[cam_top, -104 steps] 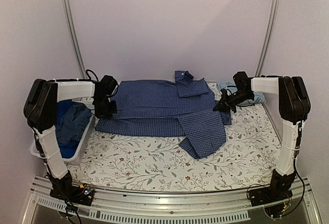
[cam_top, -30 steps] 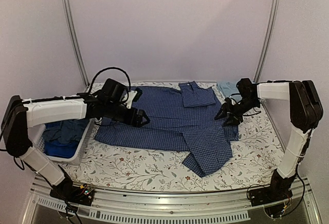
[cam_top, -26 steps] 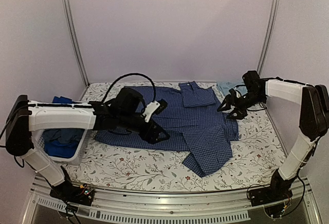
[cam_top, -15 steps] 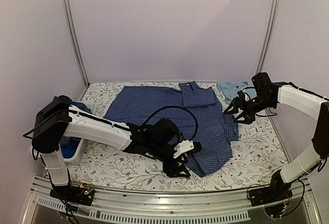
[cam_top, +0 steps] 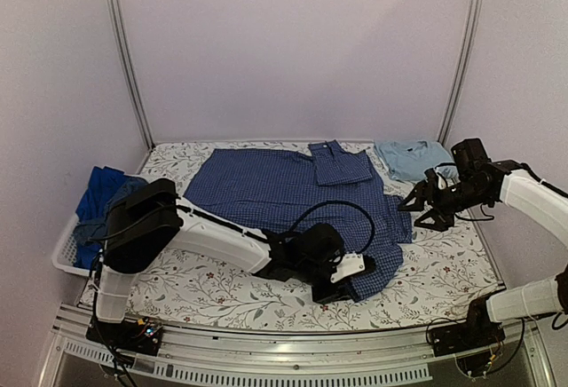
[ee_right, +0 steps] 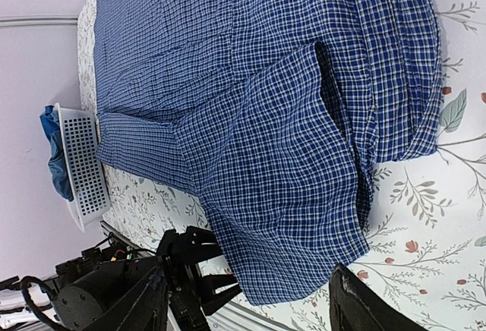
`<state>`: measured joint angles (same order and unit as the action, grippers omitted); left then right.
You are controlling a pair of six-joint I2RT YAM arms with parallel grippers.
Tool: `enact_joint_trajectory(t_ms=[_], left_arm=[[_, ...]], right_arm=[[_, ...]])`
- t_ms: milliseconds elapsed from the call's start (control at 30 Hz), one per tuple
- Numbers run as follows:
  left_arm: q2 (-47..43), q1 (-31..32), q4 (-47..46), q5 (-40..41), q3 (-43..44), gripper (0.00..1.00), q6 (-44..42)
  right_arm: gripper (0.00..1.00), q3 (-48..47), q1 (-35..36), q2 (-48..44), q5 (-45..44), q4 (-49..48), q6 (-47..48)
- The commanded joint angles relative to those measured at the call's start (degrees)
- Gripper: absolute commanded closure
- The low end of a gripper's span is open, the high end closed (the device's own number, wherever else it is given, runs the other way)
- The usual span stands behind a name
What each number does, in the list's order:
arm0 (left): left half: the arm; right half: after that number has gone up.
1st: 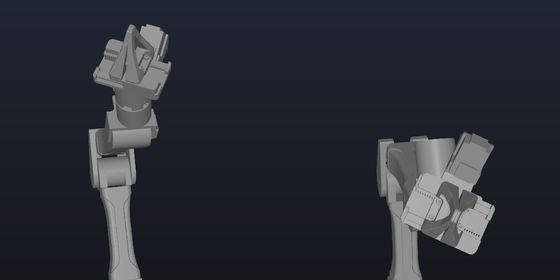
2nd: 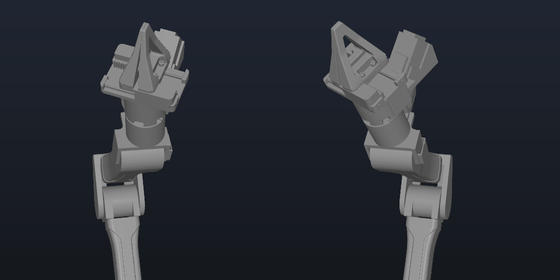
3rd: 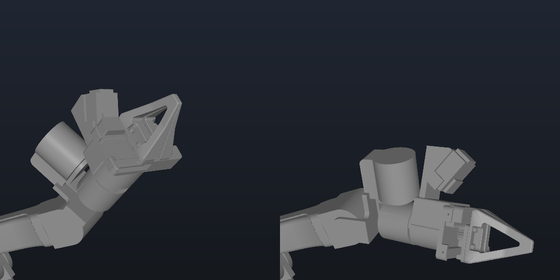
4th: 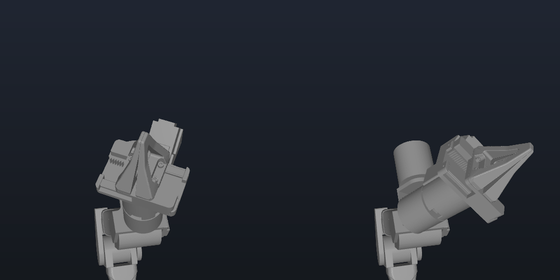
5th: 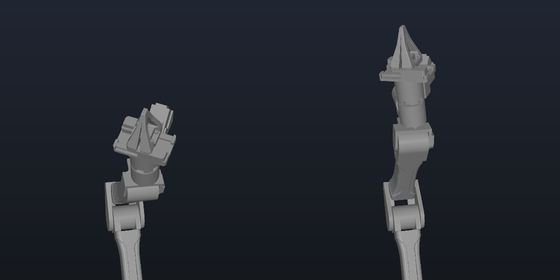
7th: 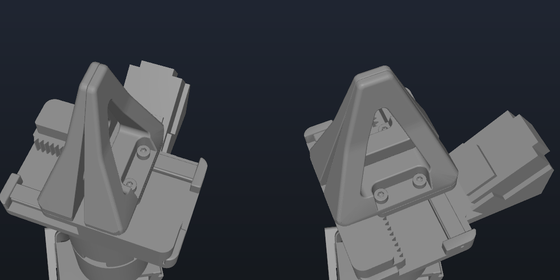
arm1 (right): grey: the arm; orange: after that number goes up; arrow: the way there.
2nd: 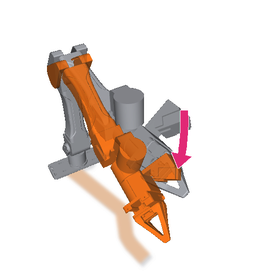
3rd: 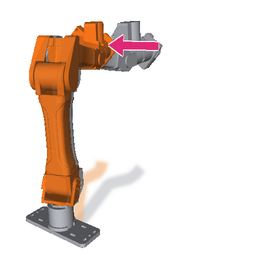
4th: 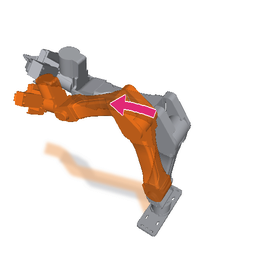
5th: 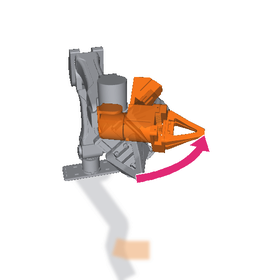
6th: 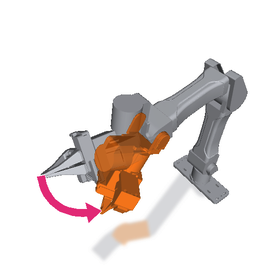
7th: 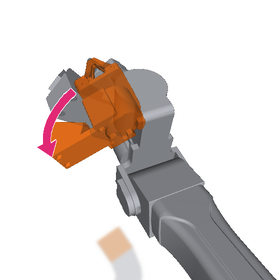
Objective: Fold and stack the mixed laundry pile
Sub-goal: Fold the flattened shirt at the center of the board.
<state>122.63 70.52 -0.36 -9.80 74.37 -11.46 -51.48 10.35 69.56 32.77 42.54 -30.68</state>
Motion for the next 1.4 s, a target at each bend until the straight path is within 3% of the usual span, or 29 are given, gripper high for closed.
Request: enact_joint_trajectory(t_ms=[0,100,133,300,467,567,833,1100,1267,1367], left_arm=[[5.2,0.5,4.7,3.2,3.0,0.62,1.1],[-1.3,0.7,-0.9,-3.3,-2.5,0.96,0.7],[-4.9,0.7,-1.6,-5.2,-3.5,1.0,0.4],[-15.1,-2.2,1.7,-15.8,1.5,1.0,5.4],[-13.9,-13.5,-5.5,-29.3,5.6,1.0,26.9],[-12.4,-19.9,-14.0,-32.0,5.4,1.0,40.8],[-1.1,-33.0,-33.5,-30.5,7.4,1.0,75.3],[7.5,-36.3,-46.5,-27.9,8.8,1.0,89.3],[8.5,-36.3,-56.2,-25.1,6.4,1.0,97.8],[8.4,-36.0,-61.3,-23.6,5.6,1.0,102.2]], right_arm=[[0.29,0.6,-0.3,-2.5,-1.5,1.6,-0.6],[0.28,0.1,-0.4,-3.2,-1.6,1.9,0.4],[0.28,-0.3,-0.3,-3.2,-1.4,1.9,0.7],[0.28,-5.6,-0.9,-0.9,-1.5,1.6,3.0],[0.26,-12.9,-1.1,3.9,0.7,0.2,5.9],[0.24,-16.4,-1.2,5.6,2.0,-0.2,7.5],[0.22,-18.2,-1.3,9.0,3.5,-2.9,10.1],[0.35,-17.9,1.7,17.7,11.0,-10.9,7.5],[0.3,-13.6,7.3,23.3,14.6,-27.9,-3.0],[0.26,-15.4,10.8,28.7,13.9,-32.9,-6.2]])
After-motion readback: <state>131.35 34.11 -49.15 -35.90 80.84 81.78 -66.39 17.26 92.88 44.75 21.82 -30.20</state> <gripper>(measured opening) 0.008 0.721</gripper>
